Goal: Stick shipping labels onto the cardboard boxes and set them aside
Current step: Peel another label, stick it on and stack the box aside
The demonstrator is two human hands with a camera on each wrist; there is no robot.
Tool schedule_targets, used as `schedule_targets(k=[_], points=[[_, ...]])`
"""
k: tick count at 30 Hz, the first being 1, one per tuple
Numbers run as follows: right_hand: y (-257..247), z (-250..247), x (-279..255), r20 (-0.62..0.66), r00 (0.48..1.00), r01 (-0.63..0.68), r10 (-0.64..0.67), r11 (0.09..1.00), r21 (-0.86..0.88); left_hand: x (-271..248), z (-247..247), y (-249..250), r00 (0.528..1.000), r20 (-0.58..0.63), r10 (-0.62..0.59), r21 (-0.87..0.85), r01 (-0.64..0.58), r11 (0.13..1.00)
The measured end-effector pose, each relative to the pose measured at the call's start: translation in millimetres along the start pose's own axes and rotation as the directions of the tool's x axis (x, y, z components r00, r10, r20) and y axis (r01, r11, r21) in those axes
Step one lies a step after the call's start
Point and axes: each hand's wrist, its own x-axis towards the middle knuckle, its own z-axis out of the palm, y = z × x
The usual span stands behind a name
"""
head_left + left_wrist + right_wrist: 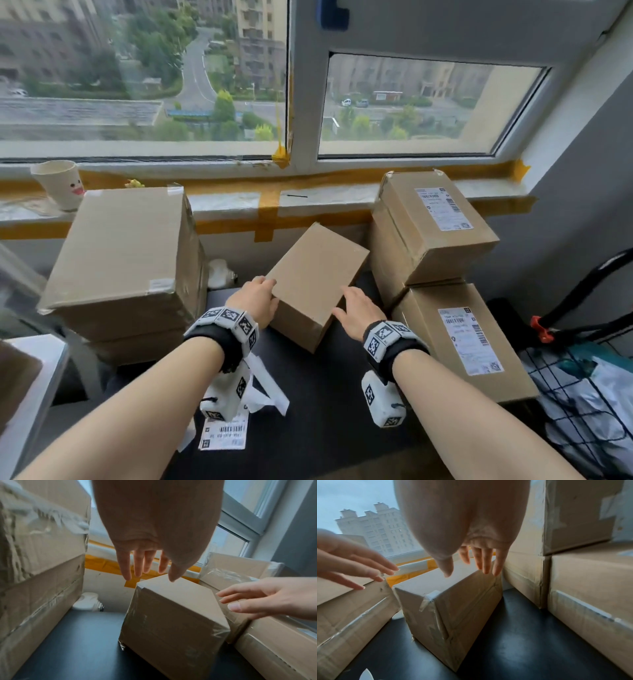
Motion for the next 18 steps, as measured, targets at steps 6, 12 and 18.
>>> schedule_targets(k=[6, 12, 18], points=[[4.0, 10.1, 31.2, 0.035, 0.983, -0.178, 0.182, 0.871, 0.459, 36.3, 8.7, -12.5, 0.995, 0.026, -0.093, -0.185, 0.096, 0.978], [13.1, 19.6, 47.2, 0.040, 0.979, -0.173, 0.199, 0.716, 0.677, 52.8, 11.7, -7.1, 0.978, 0.050, -0.205, -0.331, 0.210, 0.920], [18.7, 21.3, 44.5, 0.016, 0.986, -0.124, 0.166, 0.666, 0.735, 41.6, 25.2, -8.0, 0.956, 0.027, -0.291, -0.597, 0.249, 0.762]])
